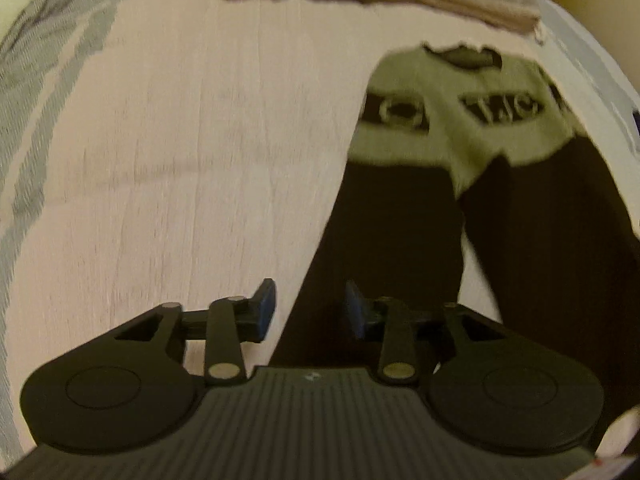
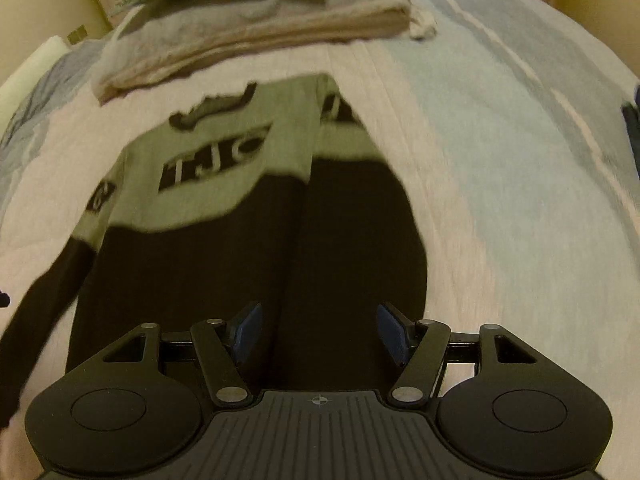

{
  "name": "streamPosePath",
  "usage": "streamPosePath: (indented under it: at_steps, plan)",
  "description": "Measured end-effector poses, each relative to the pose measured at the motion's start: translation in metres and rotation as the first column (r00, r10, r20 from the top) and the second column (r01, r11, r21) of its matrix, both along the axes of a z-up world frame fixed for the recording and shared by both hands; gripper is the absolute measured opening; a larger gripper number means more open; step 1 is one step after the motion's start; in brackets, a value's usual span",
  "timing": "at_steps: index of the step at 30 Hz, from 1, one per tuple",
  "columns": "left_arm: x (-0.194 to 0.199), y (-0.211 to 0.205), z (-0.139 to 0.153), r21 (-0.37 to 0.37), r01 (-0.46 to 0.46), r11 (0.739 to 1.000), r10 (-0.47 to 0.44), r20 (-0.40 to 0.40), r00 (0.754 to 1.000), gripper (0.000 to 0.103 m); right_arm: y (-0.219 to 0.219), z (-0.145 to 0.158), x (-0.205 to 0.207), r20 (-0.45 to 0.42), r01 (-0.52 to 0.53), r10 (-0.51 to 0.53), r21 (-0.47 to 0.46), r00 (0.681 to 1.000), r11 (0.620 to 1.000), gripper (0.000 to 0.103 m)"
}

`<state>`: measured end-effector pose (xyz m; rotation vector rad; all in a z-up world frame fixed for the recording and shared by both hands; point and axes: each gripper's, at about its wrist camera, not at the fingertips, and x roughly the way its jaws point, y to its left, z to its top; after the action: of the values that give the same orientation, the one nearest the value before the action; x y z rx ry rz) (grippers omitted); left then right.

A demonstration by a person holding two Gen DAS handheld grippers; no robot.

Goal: Fold large clothes
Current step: 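Lay the sweater flat on the bed and open both grippers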

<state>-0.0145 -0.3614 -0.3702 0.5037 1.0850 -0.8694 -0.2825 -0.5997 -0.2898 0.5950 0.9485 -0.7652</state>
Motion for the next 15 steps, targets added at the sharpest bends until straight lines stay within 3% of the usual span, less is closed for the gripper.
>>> streamPosePath:
  at_steps: [3, 5, 6, 8, 11, 15]
  plan:
    - [0.004, 0.015, -0.021, 0.036, 0.010, 0.999, -0.010, -0.002, 1.000, 0.043, 0.020, -0.012, 0.002, -0.032, 0.010, -0.010, -0.008, 0.999, 1.000, 0.060]
    - [0.009, 0.021, -0.033, 0.025, 0.013, 1.000, -0.011, -0.075, 0.997, 0.039, 0.029, -0.019, 0.005, -0.051, 0.017, -0.019, -0.026, 0.999, 1.000, 0.060]
    - [0.009, 0.022, -0.037, 0.018, 0.024, 1.000, -0.022, -0.099, 0.995, 0.033, 0.032, -0.021, 0.006, -0.059, 0.024, -0.026, -0.036, 0.998, 0.999, 0.061]
    - [0.006, 0.020, -0.037, -0.003, 0.075, 0.997, -0.074, -0.119, 0.990, 0.000, 0.038, -0.021, 0.006, -0.065, 0.040, -0.044, -0.057, 0.997, 0.998, 0.060]
    - [0.006, 0.024, -0.021, -0.030, 0.092, 0.995, -0.093, -0.071, 0.993, 0.000, 0.045, -0.015, 0.009, -0.071, 0.042, -0.048, -0.089, 0.996, 0.995, 0.060]
    - [0.040, 0.049, 0.016, -0.072, 0.005, 0.997, -0.002, 0.040, 0.999, 0.000, 0.050, -0.008, 0.011, -0.082, 0.049, -0.060, -0.137, 0.995, 0.989, 0.060]
